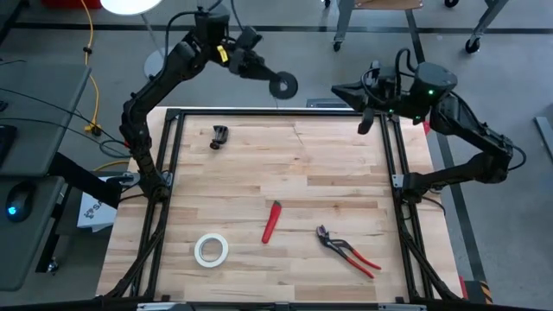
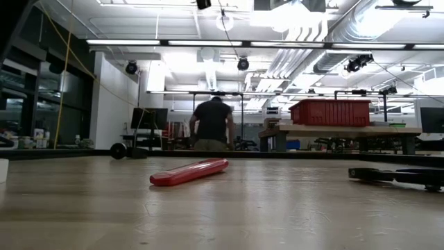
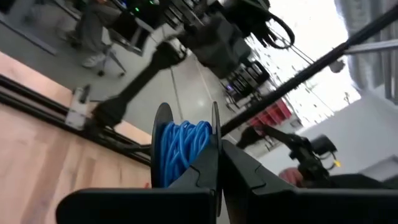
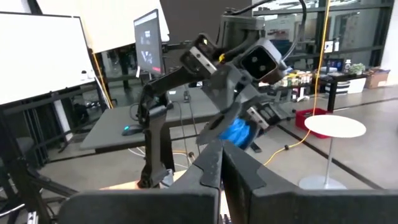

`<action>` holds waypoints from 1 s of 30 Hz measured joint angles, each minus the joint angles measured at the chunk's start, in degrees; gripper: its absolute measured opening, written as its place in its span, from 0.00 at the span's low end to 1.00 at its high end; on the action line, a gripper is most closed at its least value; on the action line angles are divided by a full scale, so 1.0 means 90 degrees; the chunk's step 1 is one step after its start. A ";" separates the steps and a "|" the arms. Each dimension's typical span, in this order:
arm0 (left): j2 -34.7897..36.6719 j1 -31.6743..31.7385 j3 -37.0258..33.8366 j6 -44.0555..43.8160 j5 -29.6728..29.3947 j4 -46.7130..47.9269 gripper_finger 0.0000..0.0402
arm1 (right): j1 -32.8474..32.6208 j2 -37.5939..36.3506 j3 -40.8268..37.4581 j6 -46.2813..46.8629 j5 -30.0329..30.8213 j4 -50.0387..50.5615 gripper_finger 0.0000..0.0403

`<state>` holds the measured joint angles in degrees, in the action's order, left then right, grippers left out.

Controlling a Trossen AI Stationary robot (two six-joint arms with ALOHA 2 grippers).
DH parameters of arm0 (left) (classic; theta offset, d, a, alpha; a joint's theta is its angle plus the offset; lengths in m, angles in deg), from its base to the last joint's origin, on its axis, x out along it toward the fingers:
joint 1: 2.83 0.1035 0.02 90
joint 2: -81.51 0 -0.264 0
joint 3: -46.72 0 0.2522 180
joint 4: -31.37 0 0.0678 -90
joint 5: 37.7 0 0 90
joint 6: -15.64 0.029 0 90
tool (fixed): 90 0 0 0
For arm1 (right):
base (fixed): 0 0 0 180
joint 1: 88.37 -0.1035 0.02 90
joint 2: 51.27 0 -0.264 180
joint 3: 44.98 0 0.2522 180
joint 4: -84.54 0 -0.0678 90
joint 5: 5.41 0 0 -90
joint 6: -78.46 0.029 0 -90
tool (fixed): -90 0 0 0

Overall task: Coil cords
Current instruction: Coil the blue wire cable onto the black spool

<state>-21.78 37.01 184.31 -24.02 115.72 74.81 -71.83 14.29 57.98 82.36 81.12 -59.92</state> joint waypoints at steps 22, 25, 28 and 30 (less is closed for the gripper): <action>0.0020 -0.0764 0.0000 -0.2035 -0.0980 -0.5497 0.00 | -0.0007 0.1678 -0.0002 0.0014 -0.0019 -0.1200 0.36; 0.0020 -0.0878 0.0000 -0.1861 -0.1269 -0.5676 0.00 | -0.0007 0.1983 -0.0002 0.0036 -0.0021 -0.1869 0.44; 0.0020 -0.0983 0.0000 -0.1601 -0.1434 -0.5658 0.00 | -0.0007 0.2218 -0.0002 0.0265 -0.0198 -0.2278 0.47; 0.0020 -0.1068 0.0000 -0.1485 -0.1533 -0.5656 0.00 | -0.0007 0.2316 -0.0002 0.0273 -0.0249 -0.2384 0.47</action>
<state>-21.60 27.40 184.31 -37.38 101.92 23.90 -71.90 35.14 57.97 84.82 78.88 -81.38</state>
